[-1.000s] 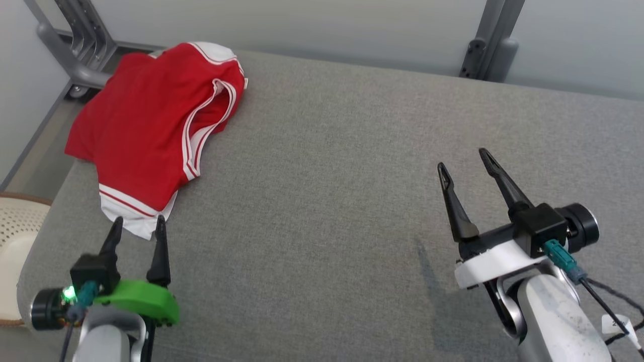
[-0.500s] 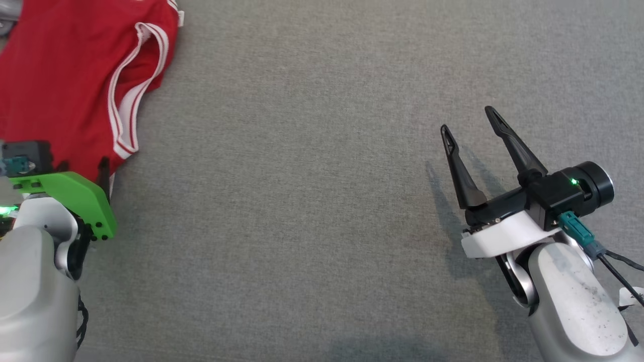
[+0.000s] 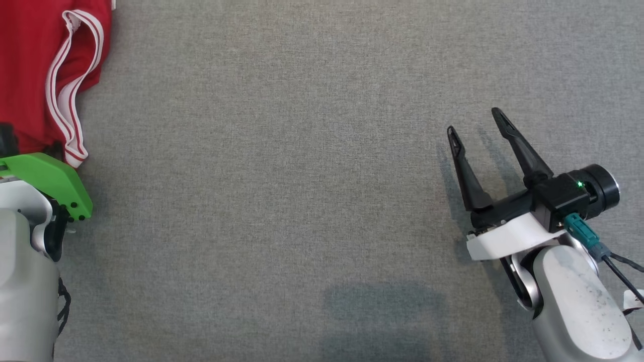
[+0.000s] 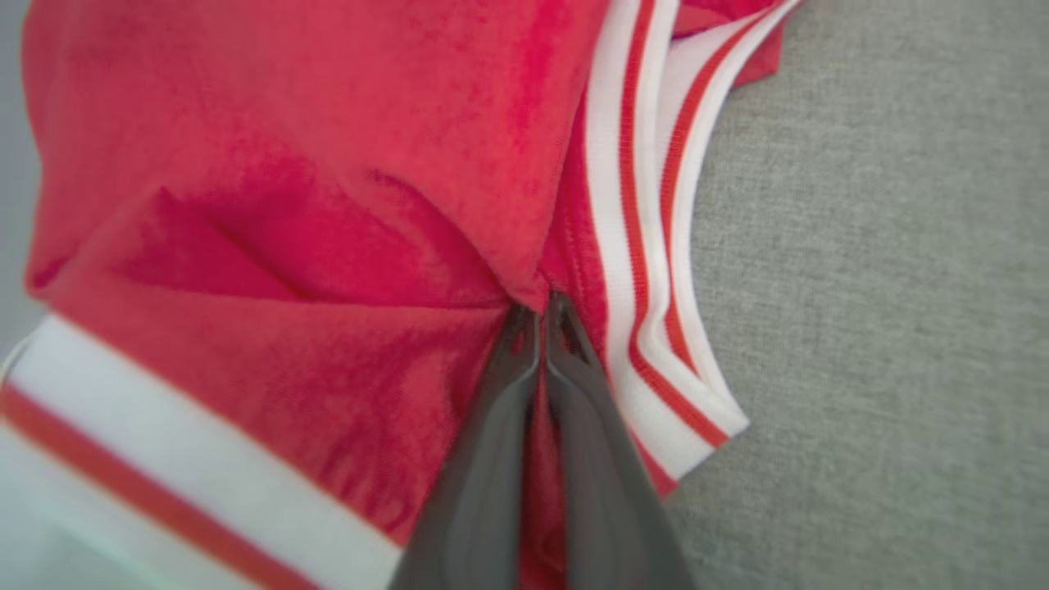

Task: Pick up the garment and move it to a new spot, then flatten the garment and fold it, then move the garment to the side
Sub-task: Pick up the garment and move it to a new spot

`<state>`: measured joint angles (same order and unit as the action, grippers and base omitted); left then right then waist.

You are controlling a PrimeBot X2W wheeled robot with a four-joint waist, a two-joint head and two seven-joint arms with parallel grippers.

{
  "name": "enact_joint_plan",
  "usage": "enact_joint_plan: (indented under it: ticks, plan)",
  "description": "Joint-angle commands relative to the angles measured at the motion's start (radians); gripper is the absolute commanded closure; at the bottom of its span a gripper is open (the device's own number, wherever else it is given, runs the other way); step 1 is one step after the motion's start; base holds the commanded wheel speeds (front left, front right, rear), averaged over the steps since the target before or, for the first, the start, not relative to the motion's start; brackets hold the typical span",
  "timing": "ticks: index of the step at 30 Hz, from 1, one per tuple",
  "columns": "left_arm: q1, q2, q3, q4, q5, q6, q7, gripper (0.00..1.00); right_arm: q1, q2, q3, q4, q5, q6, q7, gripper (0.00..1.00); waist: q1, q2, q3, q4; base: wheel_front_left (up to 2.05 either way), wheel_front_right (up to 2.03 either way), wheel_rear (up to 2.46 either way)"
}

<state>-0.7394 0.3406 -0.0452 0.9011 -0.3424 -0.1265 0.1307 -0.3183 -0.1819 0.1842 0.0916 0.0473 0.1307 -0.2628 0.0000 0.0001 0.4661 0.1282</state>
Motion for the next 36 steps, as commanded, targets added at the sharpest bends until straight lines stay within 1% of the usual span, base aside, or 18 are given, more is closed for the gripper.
enact_joint_plan:
  ticks: [1,6,9,16,19,23,26,29,33,36]
  plan:
    - [0.015,0.005,-0.012,0.005,0.001,-0.001,0.003,1.0,0.017,0.005,-0.001,0.005,0.004,0.0,-0.003,0.0,0.0,-0.0001,-0.037,0.016,0.0,0.0,0.0]
    - [0.024,0.051,-0.008,-0.068,-0.02,-0.003,-0.004,1.0,0.042,0.035,-0.002,0.014,0.011,0.0,-0.003,0.0,0.0,-0.0001,-0.098,0.023,0.0,0.0,0.0]
    - [0.043,0.081,-0.014,-0.15,-0.037,-0.004,0.014,1.0,0.06,0.053,-0.003,0.022,0.013,0.0,-0.003,0.0,0.0,-0.0001,-0.139,0.021,0.0,0.0,0.0]
    - [0.109,0.169,0.005,-0.445,-0.078,-0.001,0.13,1.0,0.097,0.093,-0.014,0.03,0.023,0.0,-0.003,0.0,0.0,-0.0001,-0.218,-0.009,0.0,0.0,0.0]
    - [0.134,0.202,0.027,-0.58,-0.096,0.013,0.185,1.0,0.109,0.104,-0.021,0.03,0.026,0.0,-0.003,0.0,0.0,-0.0001,-0.234,-0.03,0.0,0.0,0.0]
    - [0.143,0.233,0.048,-0.745,-0.112,0.033,0.246,1.0,0.116,0.117,-0.03,0.031,0.031,0.0,-0.003,0.0,0.0,-0.0001,-0.244,-0.062,0.0,0.0,0.0]
    - [0.129,0.24,0.051,-0.851,-0.125,0.041,0.282,1.0,0.123,0.123,-0.033,0.032,0.034,0.0,-0.003,0.0,0.0,-0.0001,-0.248,-0.091,0.0,0.0,0.0]
    - [0.105,0.233,0.033,-0.955,-0.134,0.041,0.317,1.0,0.128,0.125,-0.038,0.032,0.037,0.0,-0.003,0.0,0.0,-0.0001,-0.256,-0.126,0.0,0.0,0.0]
    - [0.074,0.213,-0.007,-1.064,-0.148,0.038,0.364,1.0,0.131,0.129,-0.039,0.033,0.042,0.0,-0.003,0.0,0.0,-0.0001,-0.273,-0.183,0.0,0.0,0.0]
    - [0.038,0.183,-0.048,-1.133,-0.176,0.033,0.398,1.0,0.13,0.13,-0.036,0.03,0.054,0.0,-0.003,0.0,0.0,-0.0001,-0.282,-0.234,0.0,0.0,0.0]
